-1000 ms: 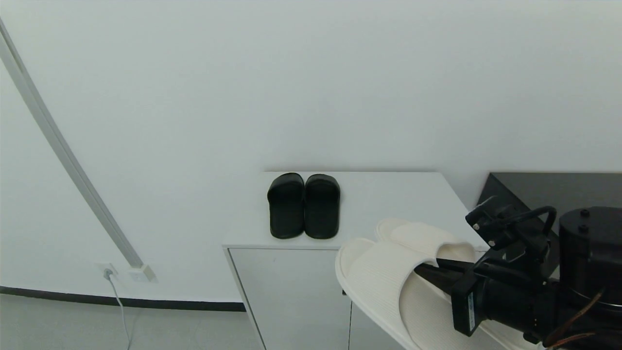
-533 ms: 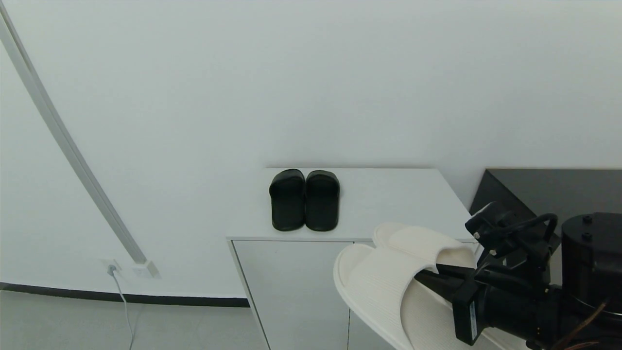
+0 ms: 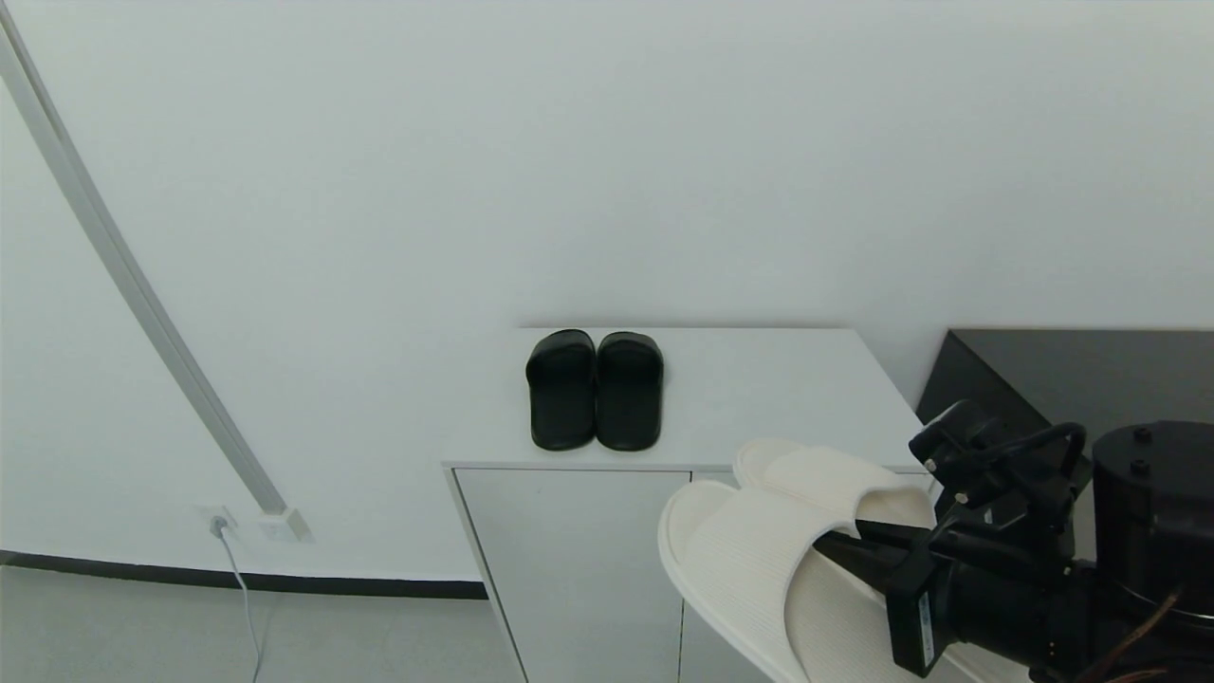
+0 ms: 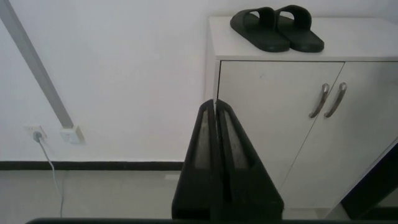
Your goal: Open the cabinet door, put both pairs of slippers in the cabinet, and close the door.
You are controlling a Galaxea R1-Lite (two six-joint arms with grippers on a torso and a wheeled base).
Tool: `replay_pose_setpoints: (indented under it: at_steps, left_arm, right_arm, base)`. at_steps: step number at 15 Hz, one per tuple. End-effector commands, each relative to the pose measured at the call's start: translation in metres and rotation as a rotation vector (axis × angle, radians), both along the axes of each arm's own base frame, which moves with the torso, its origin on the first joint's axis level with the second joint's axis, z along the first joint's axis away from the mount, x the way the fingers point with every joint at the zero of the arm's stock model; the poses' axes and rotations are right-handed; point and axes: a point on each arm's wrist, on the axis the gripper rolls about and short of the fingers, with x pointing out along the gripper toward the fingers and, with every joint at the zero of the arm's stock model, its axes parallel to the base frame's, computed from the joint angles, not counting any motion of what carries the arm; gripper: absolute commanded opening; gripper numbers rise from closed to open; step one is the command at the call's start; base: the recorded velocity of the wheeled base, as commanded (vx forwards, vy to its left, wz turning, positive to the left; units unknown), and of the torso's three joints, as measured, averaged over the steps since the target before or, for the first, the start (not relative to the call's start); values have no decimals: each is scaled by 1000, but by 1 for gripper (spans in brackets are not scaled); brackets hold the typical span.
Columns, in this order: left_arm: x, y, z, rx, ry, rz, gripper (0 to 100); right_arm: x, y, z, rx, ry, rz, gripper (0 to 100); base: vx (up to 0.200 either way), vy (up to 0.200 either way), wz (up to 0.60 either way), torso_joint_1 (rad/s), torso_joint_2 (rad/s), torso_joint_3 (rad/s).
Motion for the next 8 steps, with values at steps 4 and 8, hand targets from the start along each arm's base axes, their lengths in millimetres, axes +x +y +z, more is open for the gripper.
replay_pose_setpoints:
  at_steps: [4, 8]
  left_arm:
    - [0, 0, 0, -5, 1, 1, 100]
    - [0, 0, 0, -5, 1, -1, 100]
  right_arm:
    - [-1, -1, -2, -6, 5, 0, 0]
    - [-1, -1, -3, -8, 7, 0, 0]
  base:
    - [0, 0, 0, -90, 201, 115]
    - [0, 0, 0, -162, 387, 215]
